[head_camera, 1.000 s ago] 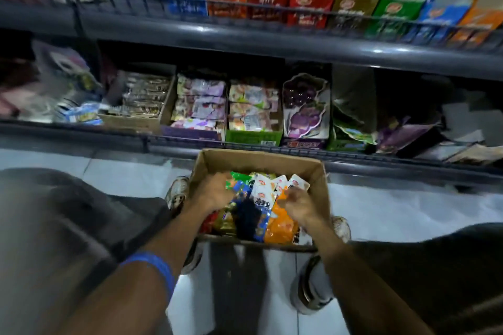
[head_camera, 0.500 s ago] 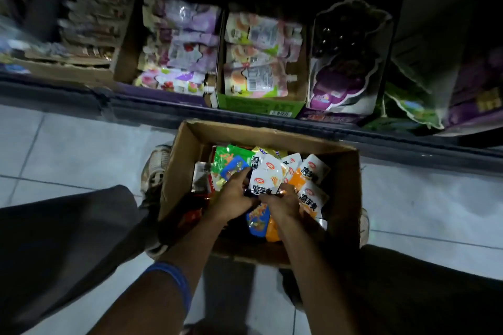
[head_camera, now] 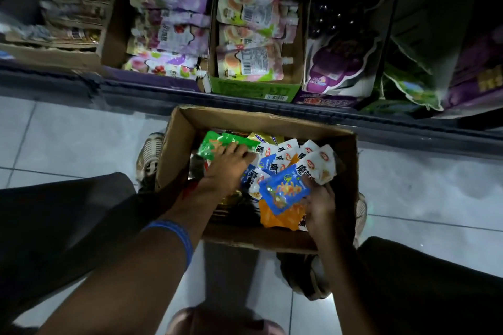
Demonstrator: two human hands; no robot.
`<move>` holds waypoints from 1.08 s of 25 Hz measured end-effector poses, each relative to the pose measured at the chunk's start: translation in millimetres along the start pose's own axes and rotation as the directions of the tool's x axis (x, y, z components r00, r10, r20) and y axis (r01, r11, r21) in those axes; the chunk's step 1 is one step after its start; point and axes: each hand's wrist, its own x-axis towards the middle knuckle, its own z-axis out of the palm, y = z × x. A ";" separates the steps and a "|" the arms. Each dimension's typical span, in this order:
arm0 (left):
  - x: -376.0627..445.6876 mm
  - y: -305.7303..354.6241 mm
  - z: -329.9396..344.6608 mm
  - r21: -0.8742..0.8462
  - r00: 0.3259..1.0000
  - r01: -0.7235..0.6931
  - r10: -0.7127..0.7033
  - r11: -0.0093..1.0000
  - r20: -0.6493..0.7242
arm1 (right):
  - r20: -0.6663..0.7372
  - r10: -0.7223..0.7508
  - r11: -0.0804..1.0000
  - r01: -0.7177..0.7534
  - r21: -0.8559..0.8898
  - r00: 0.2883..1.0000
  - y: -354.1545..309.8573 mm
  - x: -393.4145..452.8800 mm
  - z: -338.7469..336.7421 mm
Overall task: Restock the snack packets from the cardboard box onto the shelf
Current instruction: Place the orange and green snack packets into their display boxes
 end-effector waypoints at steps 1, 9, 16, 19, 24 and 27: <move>-2.2 2.7 -0.1 0.065 0.999 0.041 -0.042 0.997 0.007 | 0.020 0.023 1.000 -0.023 0.016 1.000 -2.7 -1.7 -2.1; -11.1 6.2 9.3 -0.876 0.972 0.235 -0.112 0.421 0.207 | 0.145 0.261 0.965 -0.256 -0.053 0.954 1.3 -19.5 8.6; 9.9 57.8 -31.5 -0.882 0.890 0.455 0.059 -0.119 0.451 | 0.184 0.042 0.994 -0.023 -0.106 0.982 12.5 -31.7 22.5; 24.6 59.2 -19.6 -0.899 0.959 0.282 -0.091 0.336 0.267 | -0.055 -0.094 0.992 0.089 -0.094 0.994 13.7 -16.6 16.3; 20.8 58.9 13.0 -0.261 0.992 0.111 -0.089 0.959 0.094 | -0.160 -0.080 0.995 0.070 -0.069 0.984 12.4 -10.2 2.4; 29.2 64.6 14.8 -0.222 0.976 0.216 -0.212 0.951 0.044 | -0.140 -0.059 0.996 0.049 -0.075 0.988 11.5 -11.1 -0.2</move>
